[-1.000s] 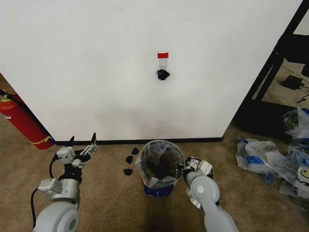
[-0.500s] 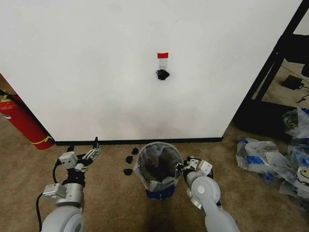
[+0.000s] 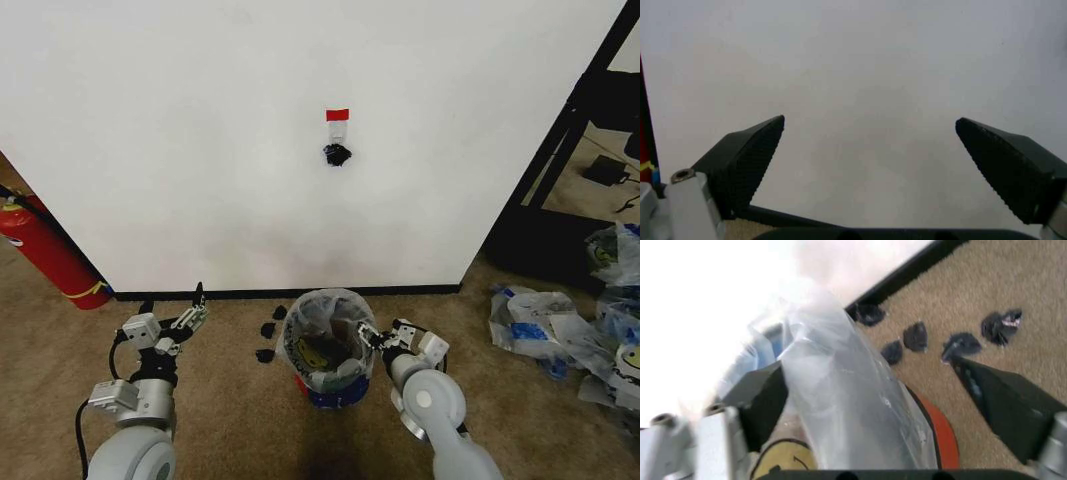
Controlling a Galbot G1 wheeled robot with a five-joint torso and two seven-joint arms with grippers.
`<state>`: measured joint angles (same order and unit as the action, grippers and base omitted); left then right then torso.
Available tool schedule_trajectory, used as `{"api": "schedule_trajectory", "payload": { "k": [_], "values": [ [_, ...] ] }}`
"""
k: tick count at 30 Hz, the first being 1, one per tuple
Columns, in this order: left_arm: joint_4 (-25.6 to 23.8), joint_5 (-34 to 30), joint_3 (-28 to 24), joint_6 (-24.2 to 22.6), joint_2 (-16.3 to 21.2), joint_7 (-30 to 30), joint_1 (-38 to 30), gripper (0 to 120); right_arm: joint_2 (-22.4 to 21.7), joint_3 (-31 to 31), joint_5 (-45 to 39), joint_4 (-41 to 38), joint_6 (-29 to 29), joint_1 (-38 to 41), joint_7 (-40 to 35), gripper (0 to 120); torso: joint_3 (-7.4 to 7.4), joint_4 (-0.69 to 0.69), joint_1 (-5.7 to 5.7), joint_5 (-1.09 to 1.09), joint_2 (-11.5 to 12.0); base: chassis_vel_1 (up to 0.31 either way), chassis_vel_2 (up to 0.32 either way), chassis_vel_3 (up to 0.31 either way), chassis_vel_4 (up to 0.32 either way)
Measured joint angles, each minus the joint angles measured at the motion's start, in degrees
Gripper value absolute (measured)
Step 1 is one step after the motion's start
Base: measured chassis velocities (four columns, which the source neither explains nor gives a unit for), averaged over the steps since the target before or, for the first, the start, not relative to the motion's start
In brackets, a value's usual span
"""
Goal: Pick up the garbage bag from the wall and place it over the trash bin.
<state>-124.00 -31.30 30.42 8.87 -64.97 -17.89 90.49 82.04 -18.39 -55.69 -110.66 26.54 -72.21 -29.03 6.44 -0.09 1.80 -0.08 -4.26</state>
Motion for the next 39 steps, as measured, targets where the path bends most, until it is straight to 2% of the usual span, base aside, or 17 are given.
{"api": "schedule_trajectory", "payload": {
  "k": [3, 13, 23, 26, 28, 29, 30, 32, 34, 36, 39],
  "values": [
    [-0.64, 0.05, -0.07, -0.21, 0.30, -0.03, 0.12, 100, -0.33, -0.38, -0.01, -0.21, 0.91, -0.12, -0.85, 100, 0.00, 0.00, 0.00, 0.02, 0.00, 0.000, 0.000, 0.000, 0.000],
    [-1.33, 0.71, -0.48, -0.13, 0.37, -0.03, 1.34, 100, 0.35, -0.59, 0.28, 1.76, 3.08, -0.90, -0.88, 100, 0.00, 0.01, 0.00, 0.01, 0.00, 0.000, 0.000, 0.000, 0.000],
    [-2.63, 1.59, -0.82, -0.45, -0.06, -0.06, 1.93, 100, -2.36, -1.01, 5.28, -2.23, -2.28, -4.08, 7.56, 100, 0.00, 0.01, 0.00, 0.02, 0.00, 0.000, 0.000, 0.000, 0.000],
    [-2.35, 2.24, -0.97, -0.51, -0.09, -0.05, 1.88, 100, -4.21, -2.64, 9.54, -4.95, -6.46, -6.85, 12.38, 100, 0.00, 0.00, 0.00, 0.02, 0.00, 0.000, 0.000, 0.000, 0.000],
    [-1.50, 2.91, -0.98, 0.05, -0.06, 0.26, 1.88, 100, -4.74, -3.79, 14.96, -6.01, -12.30, -8.87, 16.83, 100, 0.00, 0.01, 0.00, 0.01, 0.00, 0.000, 0.000, 0.000, 0.000],
    [-1.50, 2.91, -0.98, 0.05, -0.06, 0.26, 1.88, 100, -4.74, -3.79, 14.96, -6.01, -12.30, -8.87, 16.83, 100, 0.00, 0.01, 0.00, 0.01, 0.00, 0.000, 0.000, 0.000, 0.000],
    [-1.15, 3.13, -0.98, 0.33, -0.04, 0.41, 1.91, 100, -4.77, -4.21, 17.14, -6.19, -14.95, -9.59, 18.37, 100, 0.00, 0.00, 0.00, 0.01, 0.00, 0.000, 0.000, 0.000, 0.000],
    [-0.25, 3.82, -0.98, 1.61, -0.02, 1.07, 2.48, 100, -4.45, -6.59, 25.86, -6.48, -26.58, -12.81, 24.11, 100, 0.00, 0.01, 0.00, 0.03, 0.00, 0.000, 0.000, 0.000, 0.000],
    [0.01, 4.47, -1.09, 2.82, -0.11, 1.82, 3.12, 100, -3.82, -9.14, 31.59, -7.21, -33.21, -15.63, 26.80, 100, 0.00, 0.01, 0.00, 0.02, 0.00, 0.000, 0.000, 0.000, 0.000],
    [0.18, 5.49, -1.43, 4.12, -0.25, 2.54, 3.54, 100, -3.01, -11.33, 36.25, -8.46, -38.23, -19.40, 27.87, 100, 0.00, 0.01, 0.00, 0.02, 0.00, 0.000, 0.000, 0.000, 0.000],
    [0.30, 6.54, -1.79, 4.96, -0.29, 2.96, 3.72, 100, -2.32, -12.54, 38.41, -9.98, -41.07, -22.67, 28.29, 100, -0.01, 0.00, 0.00, 0.02, 0.00, 0.000, 0.000, 0.000, 0.000]
  ]
}}
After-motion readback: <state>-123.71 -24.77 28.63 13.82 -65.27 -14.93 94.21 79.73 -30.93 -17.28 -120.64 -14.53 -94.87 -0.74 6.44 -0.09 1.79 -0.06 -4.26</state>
